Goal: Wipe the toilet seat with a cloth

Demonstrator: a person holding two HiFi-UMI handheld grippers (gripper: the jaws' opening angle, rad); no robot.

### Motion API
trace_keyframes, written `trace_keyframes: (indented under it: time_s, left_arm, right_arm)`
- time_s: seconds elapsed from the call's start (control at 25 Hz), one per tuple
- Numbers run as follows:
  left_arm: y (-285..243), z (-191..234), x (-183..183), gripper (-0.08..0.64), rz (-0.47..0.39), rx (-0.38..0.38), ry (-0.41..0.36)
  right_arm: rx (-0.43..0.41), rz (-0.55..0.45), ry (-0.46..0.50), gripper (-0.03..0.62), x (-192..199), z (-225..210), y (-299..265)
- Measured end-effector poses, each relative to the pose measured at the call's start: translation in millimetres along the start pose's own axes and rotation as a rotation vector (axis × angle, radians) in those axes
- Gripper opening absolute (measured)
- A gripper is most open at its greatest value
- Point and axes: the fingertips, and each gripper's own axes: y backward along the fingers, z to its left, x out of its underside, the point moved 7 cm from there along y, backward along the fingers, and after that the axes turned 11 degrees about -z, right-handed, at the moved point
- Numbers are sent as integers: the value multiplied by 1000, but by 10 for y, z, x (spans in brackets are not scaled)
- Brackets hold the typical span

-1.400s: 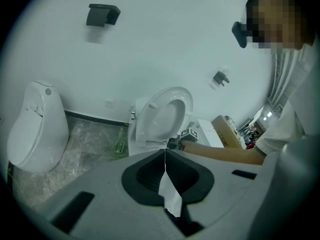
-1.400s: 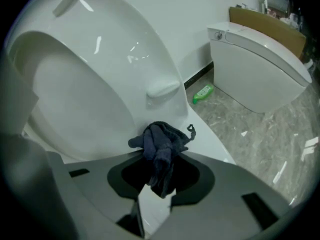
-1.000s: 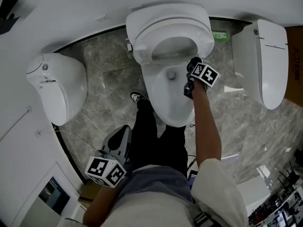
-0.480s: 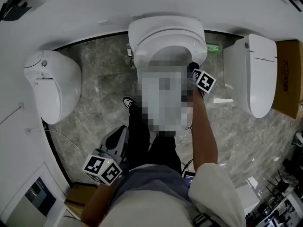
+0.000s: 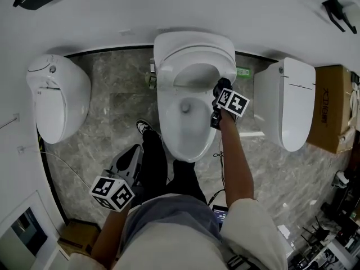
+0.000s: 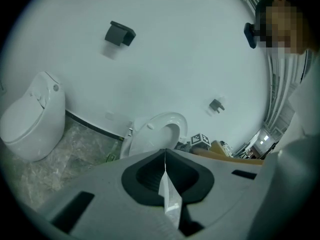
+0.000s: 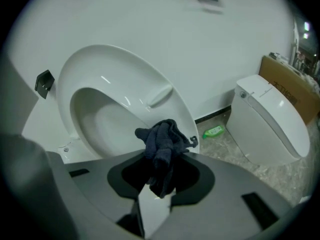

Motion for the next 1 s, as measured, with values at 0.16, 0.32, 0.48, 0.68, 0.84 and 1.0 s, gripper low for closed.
trace_keyframes:
  time_s: [0.16,0.32,0.48,0.68,0.84,1.0]
  left_arm:
    - [47,-27,-42,9,-26,10,-7]
    - [92,-144,-16,9,-33,66,-30]
    - [121,-272,35,9,-31,100,-41]
    - [160,-393,64,9,-46,126,-46]
    - [195,-473,92,9,-61,139,-23]
    - [161,-563,114,9,-70,150,-61]
  right_arm:
    - [-29,-17,37,100,-124,101,124]
    - [-71,-34,65,100,-241,230,235]
    - [-132,-54,99,100,-359,371,384]
    - [-194,-86,139,100,-504,519,627]
    - [-230,-105,155,100,-569,566,854]
    - [-264,-121,161,100,-592,552,1102]
